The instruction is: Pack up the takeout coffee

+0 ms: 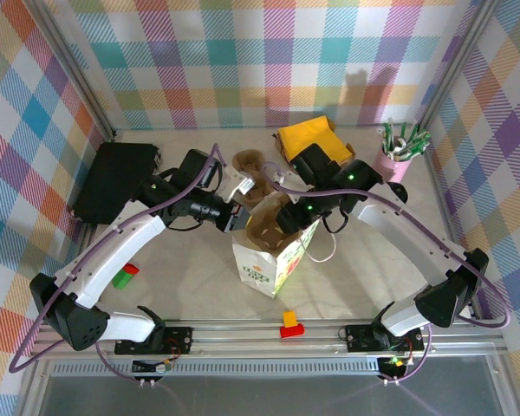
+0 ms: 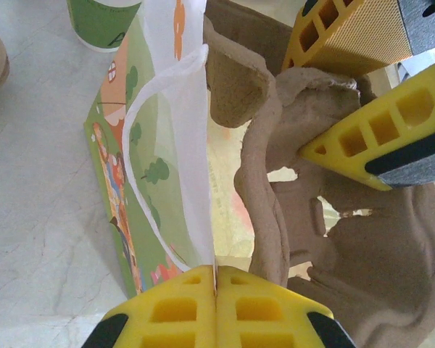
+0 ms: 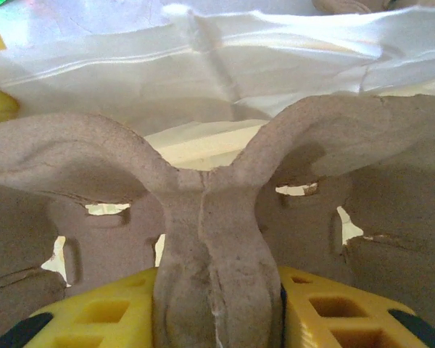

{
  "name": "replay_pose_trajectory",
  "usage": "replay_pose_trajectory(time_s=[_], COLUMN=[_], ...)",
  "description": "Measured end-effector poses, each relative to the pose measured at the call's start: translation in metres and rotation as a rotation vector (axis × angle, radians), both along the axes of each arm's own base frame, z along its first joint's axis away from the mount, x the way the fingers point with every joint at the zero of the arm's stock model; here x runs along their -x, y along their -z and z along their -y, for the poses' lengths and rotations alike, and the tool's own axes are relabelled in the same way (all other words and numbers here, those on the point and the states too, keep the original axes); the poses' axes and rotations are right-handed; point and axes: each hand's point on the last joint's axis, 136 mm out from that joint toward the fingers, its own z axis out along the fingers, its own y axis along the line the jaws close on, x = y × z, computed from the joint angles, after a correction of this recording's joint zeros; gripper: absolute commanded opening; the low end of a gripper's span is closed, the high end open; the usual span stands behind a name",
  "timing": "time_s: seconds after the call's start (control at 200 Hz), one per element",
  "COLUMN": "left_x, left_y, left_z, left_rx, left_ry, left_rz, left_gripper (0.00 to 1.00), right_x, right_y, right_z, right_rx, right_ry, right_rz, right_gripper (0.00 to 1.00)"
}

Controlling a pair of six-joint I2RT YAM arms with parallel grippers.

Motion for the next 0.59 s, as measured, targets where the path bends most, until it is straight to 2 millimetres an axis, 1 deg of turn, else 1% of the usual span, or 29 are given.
replay_pose_trajectory(time_s=[0.175,0.595], left_x=[-0.001,-0.003], left_y=[-0.001,-0.007], left_z=[0.001,0.007], left_rx=[0.007,0.047], left_ry=[-0.017,-0.023], left_rz=[-0.013,-0.015], left_gripper=[0.0,0.0], right_x=[0.011,0.002], right_y=[0.003,0.028], right_z=[-0.01,-0.008], right_rx=[0.026,0.124], right_ry=[-0.075,-0.133], right_rz=[0.024,0.062], right_gripper=[0.41,0.42])
